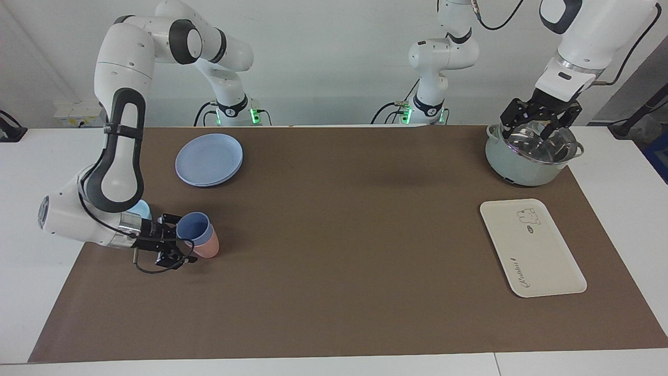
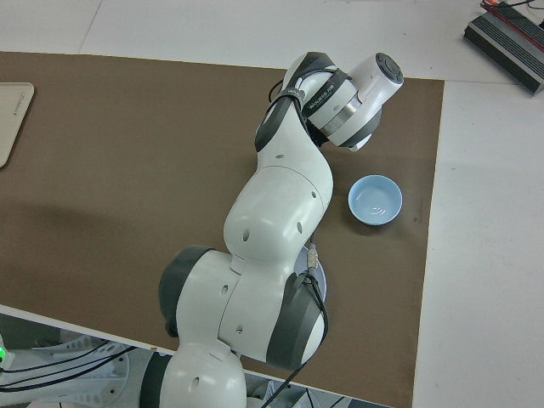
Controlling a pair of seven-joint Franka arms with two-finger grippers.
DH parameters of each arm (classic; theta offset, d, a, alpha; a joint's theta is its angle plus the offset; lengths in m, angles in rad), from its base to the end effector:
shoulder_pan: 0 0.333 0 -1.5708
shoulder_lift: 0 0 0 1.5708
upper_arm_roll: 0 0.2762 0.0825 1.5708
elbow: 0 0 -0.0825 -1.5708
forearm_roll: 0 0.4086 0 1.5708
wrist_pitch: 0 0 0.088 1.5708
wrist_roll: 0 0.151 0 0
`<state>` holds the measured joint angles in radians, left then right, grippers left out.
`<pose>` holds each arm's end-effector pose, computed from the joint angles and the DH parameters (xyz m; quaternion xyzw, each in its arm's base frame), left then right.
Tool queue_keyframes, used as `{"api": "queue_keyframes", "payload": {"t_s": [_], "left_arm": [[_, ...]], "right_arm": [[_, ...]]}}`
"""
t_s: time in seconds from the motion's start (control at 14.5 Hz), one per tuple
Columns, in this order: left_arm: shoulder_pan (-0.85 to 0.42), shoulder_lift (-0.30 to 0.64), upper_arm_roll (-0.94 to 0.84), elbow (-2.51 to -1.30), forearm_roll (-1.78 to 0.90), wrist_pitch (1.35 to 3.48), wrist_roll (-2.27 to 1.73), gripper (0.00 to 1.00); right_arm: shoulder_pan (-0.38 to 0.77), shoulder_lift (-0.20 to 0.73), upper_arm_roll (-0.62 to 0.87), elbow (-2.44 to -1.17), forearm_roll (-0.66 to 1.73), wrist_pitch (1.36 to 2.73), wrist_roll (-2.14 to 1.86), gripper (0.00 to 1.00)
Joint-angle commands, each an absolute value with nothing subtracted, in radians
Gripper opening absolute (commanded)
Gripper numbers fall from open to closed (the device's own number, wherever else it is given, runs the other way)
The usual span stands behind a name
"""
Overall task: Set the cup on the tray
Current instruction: 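Reach the right gripper to the nested pink and blue cups and grasp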
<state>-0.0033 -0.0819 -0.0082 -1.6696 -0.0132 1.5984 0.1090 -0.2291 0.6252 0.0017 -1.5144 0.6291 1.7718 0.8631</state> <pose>0.5591 -0.0085 0.5406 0.9982 -0.0601 0.0056 0.0060 0.6589 -0.0738 0.2067 -0.7389 0.5842 0.2550 0.2185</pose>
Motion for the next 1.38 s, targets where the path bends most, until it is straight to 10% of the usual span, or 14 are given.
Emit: {"api": "queue_keyframes", "payload": {"t_s": [0.0,0.28,0.41,0.48,1.31], "left_arm": [[0.002,-0.114,-0.006,-1.701,-0.02,1.595,0.124,1.0],[0.002,-0.114,-0.006,-1.701,-0.02,1.595,0.124,1.0],[0.002,-0.114,-0.006,-1.701,-0.02,1.595,0.124,1.0],[0.003,-0.114,-0.006,-1.701,-0.02,1.595,0.124,1.0],[0.002,-0.114,-0.006,-1.701,-0.02,1.595,0.124,1.0]], "right_arm": [[-0.239,0.558,0.011,-1.614,0.692,1.779,0.821,0.96],[-0.236,0.546,0.011,-1.637,0.755,1.773,0.808,0.81],[-0.226,0.545,0.011,-1.637,0.759,1.747,0.795,0.1],[-0.215,0.545,0.014,-1.638,0.778,1.744,0.793,0.0],[0.245,0.425,0.014,-1.62,0.796,2.014,1.286,0.0]]}}
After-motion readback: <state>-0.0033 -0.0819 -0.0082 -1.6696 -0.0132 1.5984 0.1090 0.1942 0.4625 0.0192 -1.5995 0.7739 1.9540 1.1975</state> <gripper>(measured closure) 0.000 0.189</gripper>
